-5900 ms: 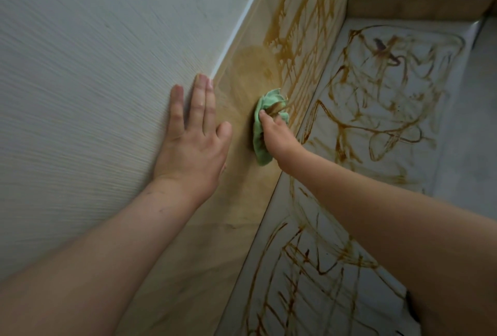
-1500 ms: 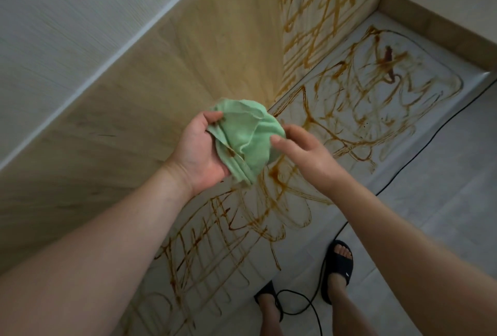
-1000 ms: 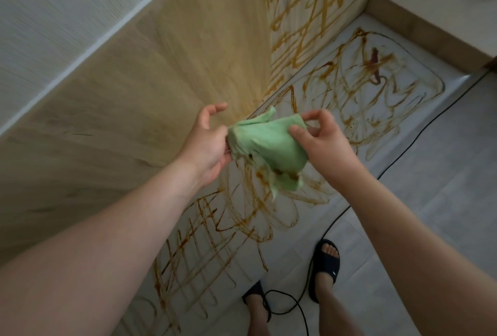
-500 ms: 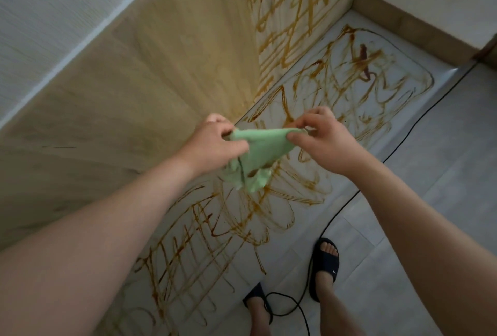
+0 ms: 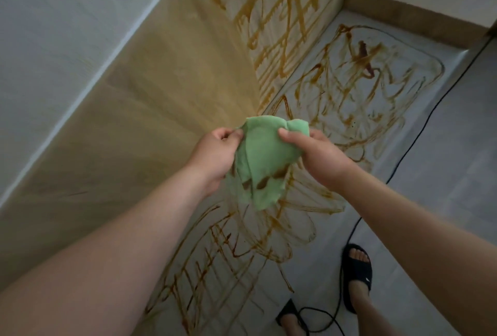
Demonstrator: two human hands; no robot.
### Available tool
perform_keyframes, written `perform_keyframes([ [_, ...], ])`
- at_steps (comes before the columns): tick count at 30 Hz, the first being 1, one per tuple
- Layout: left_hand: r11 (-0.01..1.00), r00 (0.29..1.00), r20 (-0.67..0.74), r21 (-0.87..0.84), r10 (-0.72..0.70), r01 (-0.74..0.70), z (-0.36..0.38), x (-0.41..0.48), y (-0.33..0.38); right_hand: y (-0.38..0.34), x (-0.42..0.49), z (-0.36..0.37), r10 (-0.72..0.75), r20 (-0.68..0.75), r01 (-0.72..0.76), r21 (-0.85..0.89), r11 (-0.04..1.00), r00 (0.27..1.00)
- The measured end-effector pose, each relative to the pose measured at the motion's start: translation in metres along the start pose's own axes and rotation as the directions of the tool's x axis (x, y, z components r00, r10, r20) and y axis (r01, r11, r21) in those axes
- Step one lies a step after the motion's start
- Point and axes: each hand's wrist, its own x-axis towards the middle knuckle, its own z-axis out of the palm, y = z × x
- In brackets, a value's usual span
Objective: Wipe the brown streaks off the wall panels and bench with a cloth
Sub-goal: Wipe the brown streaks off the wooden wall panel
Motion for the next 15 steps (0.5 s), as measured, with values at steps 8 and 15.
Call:
perform_keyframes([
  [8, 0.812, 0.953, -0.093, 0.552, 0.288, -0.192, -0.012, 0.033, 0.073, -0.034, 0.017, 0.003, 0.091, -0.220, 0.041, 0.532, 0.846, 0.971],
  [15, 0.092, 0.648, 0.244, 0.894, 0.721, -0.439, -0.052, 0.035, 0.189, -0.094, 0.077, 0.028, 0.151, -0.397, 0.152, 0.634, 0.758, 0.906],
])
